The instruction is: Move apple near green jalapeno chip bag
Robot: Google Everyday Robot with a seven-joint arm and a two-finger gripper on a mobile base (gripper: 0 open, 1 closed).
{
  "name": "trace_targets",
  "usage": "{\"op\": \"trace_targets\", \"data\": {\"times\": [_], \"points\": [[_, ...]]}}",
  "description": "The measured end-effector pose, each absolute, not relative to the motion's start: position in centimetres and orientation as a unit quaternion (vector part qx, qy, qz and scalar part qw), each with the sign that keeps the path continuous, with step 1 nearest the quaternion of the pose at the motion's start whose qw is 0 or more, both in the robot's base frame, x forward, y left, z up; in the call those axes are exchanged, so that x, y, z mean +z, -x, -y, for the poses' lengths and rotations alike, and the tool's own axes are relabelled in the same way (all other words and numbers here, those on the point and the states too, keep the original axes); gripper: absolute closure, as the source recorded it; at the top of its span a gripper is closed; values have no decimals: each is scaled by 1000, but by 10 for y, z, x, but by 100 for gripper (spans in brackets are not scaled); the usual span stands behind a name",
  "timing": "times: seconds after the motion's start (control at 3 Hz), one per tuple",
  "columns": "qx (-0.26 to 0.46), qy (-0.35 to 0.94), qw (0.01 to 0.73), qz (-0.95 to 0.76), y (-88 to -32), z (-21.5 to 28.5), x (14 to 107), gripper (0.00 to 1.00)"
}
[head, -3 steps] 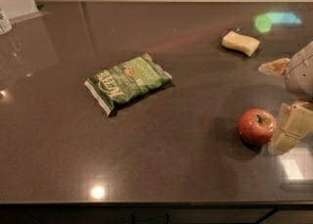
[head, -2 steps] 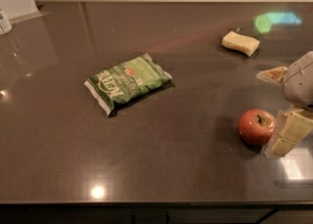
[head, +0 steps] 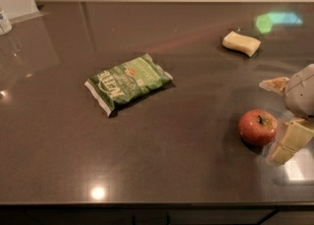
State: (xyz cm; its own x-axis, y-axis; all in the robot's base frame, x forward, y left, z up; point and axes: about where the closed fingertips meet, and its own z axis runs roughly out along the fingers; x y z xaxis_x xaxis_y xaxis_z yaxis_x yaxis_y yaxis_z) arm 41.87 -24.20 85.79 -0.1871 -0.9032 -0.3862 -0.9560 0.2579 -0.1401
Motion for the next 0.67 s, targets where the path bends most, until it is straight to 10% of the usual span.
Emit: {"op": "trace_targets", "data": {"times": [0.67], "points": [[77,596,195,-775,-414,240,849,40]]}}
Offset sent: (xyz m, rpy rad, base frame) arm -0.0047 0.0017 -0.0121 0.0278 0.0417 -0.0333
